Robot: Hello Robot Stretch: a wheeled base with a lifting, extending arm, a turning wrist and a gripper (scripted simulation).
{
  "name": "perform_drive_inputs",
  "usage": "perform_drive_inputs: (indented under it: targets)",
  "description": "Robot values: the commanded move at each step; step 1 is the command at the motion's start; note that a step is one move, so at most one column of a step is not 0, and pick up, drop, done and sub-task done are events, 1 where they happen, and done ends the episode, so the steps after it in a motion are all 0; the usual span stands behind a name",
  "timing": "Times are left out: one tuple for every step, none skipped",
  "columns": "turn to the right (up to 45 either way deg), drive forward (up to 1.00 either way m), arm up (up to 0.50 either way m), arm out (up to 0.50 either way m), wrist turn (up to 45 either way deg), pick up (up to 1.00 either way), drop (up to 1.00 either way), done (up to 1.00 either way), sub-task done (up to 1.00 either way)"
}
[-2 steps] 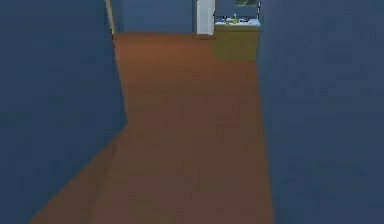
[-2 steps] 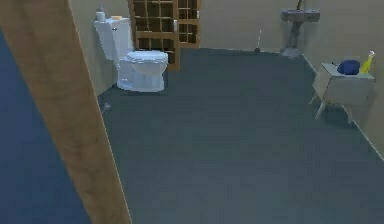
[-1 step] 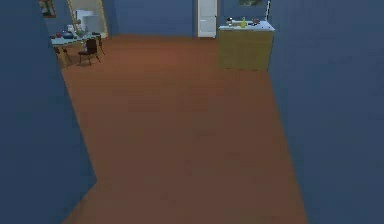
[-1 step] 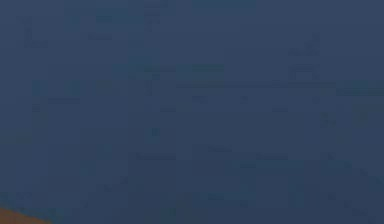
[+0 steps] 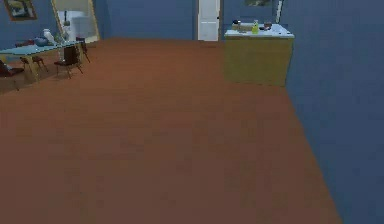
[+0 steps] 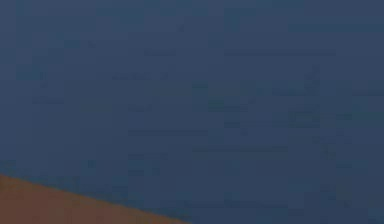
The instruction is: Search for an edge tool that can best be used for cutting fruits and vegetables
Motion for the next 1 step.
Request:
perform_drive_inputs:
  targets:
    - [0.0,1.0,0.0,0.0,0.0,0.0,0.0,0.0,0.0]
